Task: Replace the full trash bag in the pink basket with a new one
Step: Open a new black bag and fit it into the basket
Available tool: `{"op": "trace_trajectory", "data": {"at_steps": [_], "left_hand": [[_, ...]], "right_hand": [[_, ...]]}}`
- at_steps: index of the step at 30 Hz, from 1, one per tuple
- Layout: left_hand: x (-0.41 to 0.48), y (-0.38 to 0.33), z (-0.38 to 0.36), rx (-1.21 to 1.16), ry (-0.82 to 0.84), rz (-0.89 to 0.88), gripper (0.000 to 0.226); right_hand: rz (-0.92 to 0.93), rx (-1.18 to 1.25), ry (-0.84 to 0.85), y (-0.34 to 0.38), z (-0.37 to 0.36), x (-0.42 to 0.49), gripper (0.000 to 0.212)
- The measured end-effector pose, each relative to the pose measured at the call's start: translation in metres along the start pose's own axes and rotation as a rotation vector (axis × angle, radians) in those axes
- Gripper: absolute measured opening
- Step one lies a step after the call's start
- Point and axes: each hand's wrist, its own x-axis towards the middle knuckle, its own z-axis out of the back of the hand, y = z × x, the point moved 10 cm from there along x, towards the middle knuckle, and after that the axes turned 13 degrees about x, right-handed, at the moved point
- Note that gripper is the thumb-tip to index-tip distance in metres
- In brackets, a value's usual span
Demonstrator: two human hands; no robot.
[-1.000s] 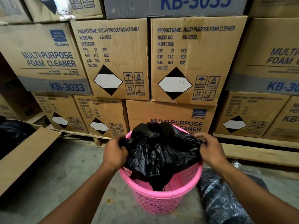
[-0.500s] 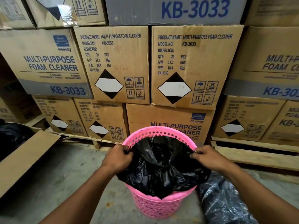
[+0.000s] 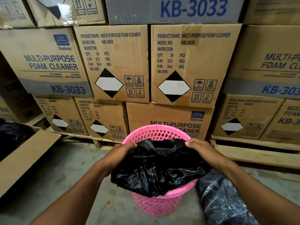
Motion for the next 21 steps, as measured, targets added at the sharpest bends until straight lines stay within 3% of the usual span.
{"op": "trace_trajectory", "data": {"at_steps": [7,11,17,21], "left_hand": [[0.003,-0.009,0.010,-0.118,-0.090,-0.065,0.040],[0.007,-0.022,0.010,-0.029,-0.068,-0.186,0.034],[0.031,-0.036,0.044,0.304,-0.470,-0.212,0.009],[0.044,-0.044,0.051,0.502,-0.606,-0.344,0.025]], "right_hand": [[-0.043,0.053,-0.113,-0.013,0.010,0.003,0.041],[0.062,-0.047,-0.238,-0.003,0.023,0.018,0.019],[0.316,-0.204,-0.114,0.030,0.006,0.041,0.039],[0.253,-0.284,-0.122,0.011,0.010,0.065,0.049]]}}
